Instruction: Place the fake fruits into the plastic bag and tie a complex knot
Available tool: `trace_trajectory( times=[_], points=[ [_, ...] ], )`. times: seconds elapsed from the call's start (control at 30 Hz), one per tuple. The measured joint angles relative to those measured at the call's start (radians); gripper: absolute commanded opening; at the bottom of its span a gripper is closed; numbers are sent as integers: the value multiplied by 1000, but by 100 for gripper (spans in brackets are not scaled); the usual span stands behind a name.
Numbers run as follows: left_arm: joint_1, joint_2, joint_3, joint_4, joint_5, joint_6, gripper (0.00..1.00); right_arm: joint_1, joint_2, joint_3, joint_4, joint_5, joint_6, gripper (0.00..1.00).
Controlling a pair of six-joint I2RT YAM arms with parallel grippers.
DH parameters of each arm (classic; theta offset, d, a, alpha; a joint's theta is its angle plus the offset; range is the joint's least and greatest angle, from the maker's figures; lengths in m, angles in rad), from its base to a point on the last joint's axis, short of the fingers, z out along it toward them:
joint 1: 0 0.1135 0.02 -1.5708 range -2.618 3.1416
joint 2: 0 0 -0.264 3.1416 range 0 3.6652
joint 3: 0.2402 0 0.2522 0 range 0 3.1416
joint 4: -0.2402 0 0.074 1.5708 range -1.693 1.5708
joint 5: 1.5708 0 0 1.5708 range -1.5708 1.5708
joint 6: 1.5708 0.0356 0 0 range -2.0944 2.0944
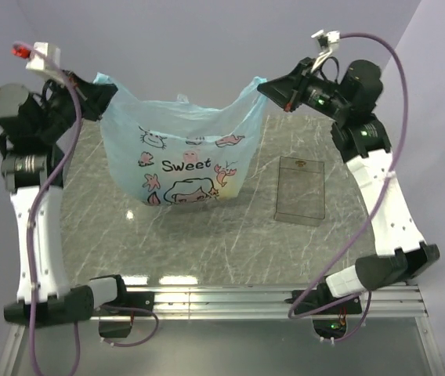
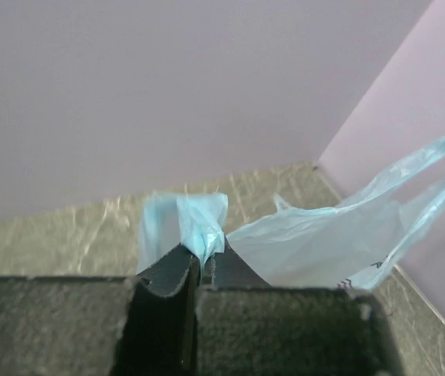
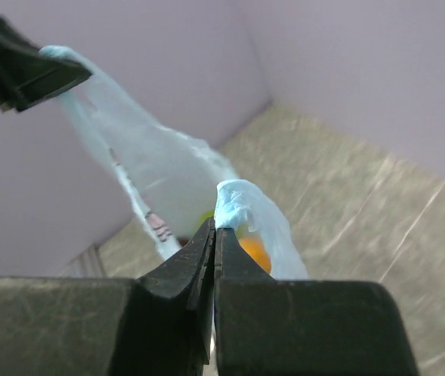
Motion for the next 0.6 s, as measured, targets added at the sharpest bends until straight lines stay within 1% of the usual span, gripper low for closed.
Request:
trace_trajectory(
  times=[0.07, 0.13, 0.2, 0.27, 0.33, 0.4, 0.47, 0.5, 0.53, 0.6],
  points=[
    [0, -72, -28, 42, 2, -6, 0, -6, -35, 6, 33, 3, 2, 0],
    [0, -163, -129, 69, 8, 3, 0, 2, -84, -31, 63, -14, 5, 0],
    [-1, -252, -241, 70, 12, 15, 0, 13, -132, -109, 88, -25, 5, 0],
    [-2, -303, -348, 67, 9, 24, 0, 27, -161, -199, 109, -29, 3, 0],
    [-2, -317, -447, 46, -3, 37, 0, 42, -167, -293, 114, -27, -3, 0],
    [-2, -307, -505, 11, -27, 41, 0, 51, -151, -371, 108, -19, -11, 0],
    [-1, -281, -532, -27, -49, 50, 0, 53, -120, -407, 85, -14, -13, 0],
    [-1, -269, -533, -44, -55, 59, 3, 53, -108, -412, 79, -11, -14, 0],
    [-1, -262, -532, -52, -63, 67, 16, 53, -99, -412, 73, -10, -14, 0],
    [-1, -254, -513, -76, -71, 97, 29, 53, -95, -410, 73, -13, -15, 0]
  ],
)
